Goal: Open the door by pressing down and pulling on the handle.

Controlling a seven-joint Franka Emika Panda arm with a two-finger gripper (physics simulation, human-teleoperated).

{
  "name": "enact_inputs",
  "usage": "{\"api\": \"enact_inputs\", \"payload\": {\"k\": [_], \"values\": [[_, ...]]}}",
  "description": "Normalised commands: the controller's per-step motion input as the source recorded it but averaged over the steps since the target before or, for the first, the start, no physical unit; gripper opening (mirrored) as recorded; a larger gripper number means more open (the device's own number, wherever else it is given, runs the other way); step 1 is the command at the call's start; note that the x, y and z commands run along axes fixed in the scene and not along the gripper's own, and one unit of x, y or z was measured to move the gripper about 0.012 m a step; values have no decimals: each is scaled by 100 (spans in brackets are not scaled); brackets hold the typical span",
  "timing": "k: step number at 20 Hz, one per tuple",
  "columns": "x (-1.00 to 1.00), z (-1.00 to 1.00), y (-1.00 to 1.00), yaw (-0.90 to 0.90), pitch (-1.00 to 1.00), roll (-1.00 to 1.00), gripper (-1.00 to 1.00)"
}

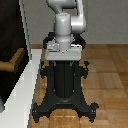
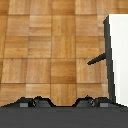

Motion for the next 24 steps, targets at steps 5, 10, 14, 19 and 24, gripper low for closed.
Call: {"api": "enact_inputs", "payload": {"k": [5,10,14,19,24], "values": [[0,80,0,0,0,0,100],[0,60,0,0,0,0,100],[0,75,0,0,0,0,100],[0,20,-40,0,0,0,100],[0,0,-80,0,0,0,100]]}}
